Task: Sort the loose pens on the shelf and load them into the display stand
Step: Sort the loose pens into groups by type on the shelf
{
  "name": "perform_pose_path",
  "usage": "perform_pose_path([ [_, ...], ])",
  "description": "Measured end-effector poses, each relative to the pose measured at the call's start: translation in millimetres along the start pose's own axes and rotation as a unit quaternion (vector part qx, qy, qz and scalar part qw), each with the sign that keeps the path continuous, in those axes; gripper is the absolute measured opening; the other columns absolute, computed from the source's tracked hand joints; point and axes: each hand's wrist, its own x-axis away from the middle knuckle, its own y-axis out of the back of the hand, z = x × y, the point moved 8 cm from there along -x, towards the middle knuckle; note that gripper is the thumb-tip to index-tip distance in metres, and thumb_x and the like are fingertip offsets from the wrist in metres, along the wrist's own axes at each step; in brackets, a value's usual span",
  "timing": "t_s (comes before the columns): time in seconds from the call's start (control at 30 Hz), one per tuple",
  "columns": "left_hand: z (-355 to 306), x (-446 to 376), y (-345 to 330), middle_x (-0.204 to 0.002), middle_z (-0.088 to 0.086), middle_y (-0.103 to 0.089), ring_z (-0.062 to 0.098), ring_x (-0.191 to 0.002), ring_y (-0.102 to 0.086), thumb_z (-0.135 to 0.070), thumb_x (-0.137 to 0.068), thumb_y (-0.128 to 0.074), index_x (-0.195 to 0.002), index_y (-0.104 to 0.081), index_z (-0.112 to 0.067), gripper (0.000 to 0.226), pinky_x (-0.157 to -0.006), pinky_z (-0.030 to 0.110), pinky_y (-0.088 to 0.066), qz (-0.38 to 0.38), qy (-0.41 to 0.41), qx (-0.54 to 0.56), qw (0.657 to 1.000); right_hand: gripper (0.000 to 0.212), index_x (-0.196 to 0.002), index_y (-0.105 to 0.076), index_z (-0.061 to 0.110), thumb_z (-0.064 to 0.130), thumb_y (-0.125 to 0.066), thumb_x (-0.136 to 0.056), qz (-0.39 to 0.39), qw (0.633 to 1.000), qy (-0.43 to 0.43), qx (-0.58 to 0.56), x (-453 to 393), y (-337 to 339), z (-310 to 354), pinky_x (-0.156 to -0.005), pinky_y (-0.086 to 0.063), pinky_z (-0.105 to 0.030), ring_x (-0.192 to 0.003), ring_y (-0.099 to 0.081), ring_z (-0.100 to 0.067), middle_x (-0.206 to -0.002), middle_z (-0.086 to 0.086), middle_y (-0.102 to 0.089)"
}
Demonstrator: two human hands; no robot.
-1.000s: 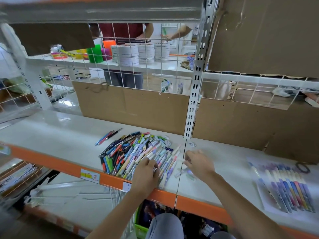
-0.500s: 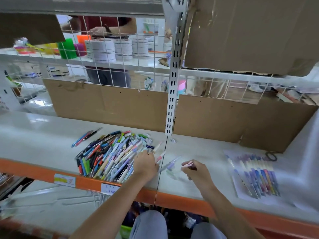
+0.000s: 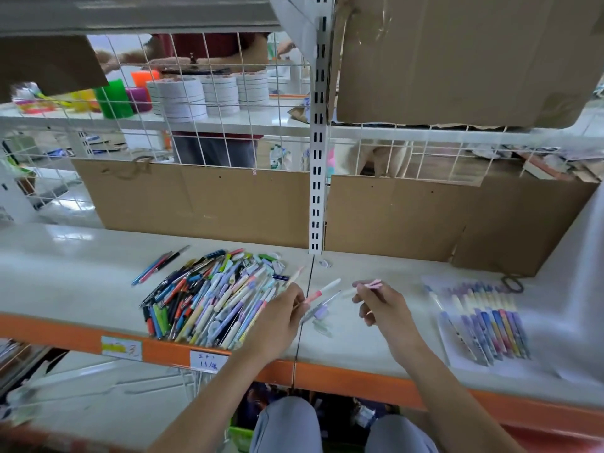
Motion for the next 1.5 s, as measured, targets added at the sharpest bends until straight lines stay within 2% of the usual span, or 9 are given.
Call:
perform_pose_path([
  [0.3,-8,6,7,-0.061,-0.007,-0.045,0.008,-0.05,-0.037,-0.028,-0.098,-0.045,-0.093,-0.038,-0.024,0.009,-0.051,0.029,-0.03,-0.015,-0.033,0.013,0.999,0.018,-0.089,-0.065,0.012,0.012,-0.049,-0.097,-0.025,0.995,0.02,-0.095,1,9,19,-0.049,-0.032,-0.023,-0.052,-0.046,-0.009,-0.074,-0.002,-0.056],
  [0.47,-10,9,8,-0.062,-0.005,-0.046,0.01,-0.049,-0.036,-0.03,-0.097,-0.045,-0.093,-0.038,-0.025,0.009,-0.051,0.031,-0.029,0.0,-0.032,0.03,0.999,0.018,-0.091,-0.065,0.009,0.013,-0.05,-0.097,0.025,0.997,0.008,-0.079,2,2,21,-0.051,-0.033,-0.023,-0.055,-0.046,-0.012,-0.072,-0.004,-0.057],
  [0.63,-21,11,8,-0.053,-0.008,-0.04,0.009,-0.049,-0.032,-0.031,-0.099,-0.042,-0.094,-0.061,-0.02,0.023,-0.052,0.028,-0.025,0.013,-0.01,0.087,0.996,0.016,-0.093,-0.066,0.006,0.012,-0.052,-0.095,0.092,0.994,-0.006,-0.056,6,-16,18,-0.05,-0.035,-0.022,-0.057,-0.048,-0.013,-0.072,-0.004,-0.059],
  [0.83,-27,7,7,-0.048,-0.012,-0.045,0.007,-0.043,-0.036,-0.019,-0.098,-0.047,-0.081,-0.066,-0.013,0.026,-0.046,0.019,-0.025,-0.025,0.027,0.108,0.993,0.015,-0.084,-0.06,0.003,0.01,-0.052,-0.095,0.018,0.994,0.015,-0.107,11,-30,16,-0.05,-0.033,-0.022,-0.052,-0.041,-0.013,-0.062,-0.001,-0.051],
  [1.07,-27,16,-8,-0.071,-0.001,-0.056,0.014,-0.06,-0.045,-0.027,-0.099,-0.045,-0.087,-0.061,-0.009,0.028,-0.052,0.024,-0.03,-0.073,0.012,-0.018,0.997,0.023,-0.081,-0.059,0.005,0.017,-0.049,-0.097,-0.023,0.993,-0.068,-0.092,11,-39,-21,-0.049,-0.031,-0.023,-0.045,-0.037,-0.011,-0.057,0.0,-0.048],
  [1.23,-39,17,-23,-0.082,0.003,-0.057,0.017,-0.068,-0.05,-0.03,-0.098,-0.045,-0.093,-0.057,-0.009,0.025,-0.055,0.027,-0.03,-0.049,-0.059,-0.08,0.994,0.021,-0.078,-0.056,0.007,0.016,-0.051,-0.096,0.033,0.996,-0.079,-0.007,14,-39,-29,-0.048,-0.035,-0.023,-0.049,-0.043,-0.01,-0.068,-0.006,-0.053],
  [1.33,-43,17,-42,-0.08,0.003,-0.057,0.021,-0.071,-0.059,-0.032,-0.083,-0.065,-0.087,-0.061,-0.012,0.021,-0.05,0.025,-0.04,0.012,-0.134,-0.157,0.978,0.019,-0.081,-0.051,0.008,0.017,-0.048,-0.097,0.0,0.998,-0.052,0.04,7,-10,-21,-0.046,-0.038,-0.022,-0.053,-0.051,-0.013,-0.076,-0.006,-0.062],
  [1.43,-41,12,-58,-0.1,0.004,-0.056,0.021,-0.094,-0.057,-0.033,-0.087,-0.061,-0.105,-0.062,-0.014,0.026,-0.072,0.028,-0.045,0.029,-0.132,-0.166,0.977,0.024,-0.079,-0.045,0.008,0.023,-0.046,-0.098,-0.026,0.979,-0.019,0.2,-7,23,-16,-0.048,-0.036,-0.018,-0.058,-0.052,-0.019,-0.071,-0.004,-0.063],
  [1.5,-39,9,-63,-0.114,0.003,-0.05,0.019,-0.108,-0.049,-0.031,-0.095,-0.049,-0.119,-0.056,-0.015,0.03,-0.084,0.027,-0.04,0.032,-0.108,-0.162,0.98,0.027,-0.08,-0.046,0.011,0.031,-0.046,-0.098,-0.043,0.938,-0.016,0.344,-15,49,-22,-0.052,-0.037,-0.021,-0.069,-0.057,-0.024,-0.07,-0.004,-0.06],
])
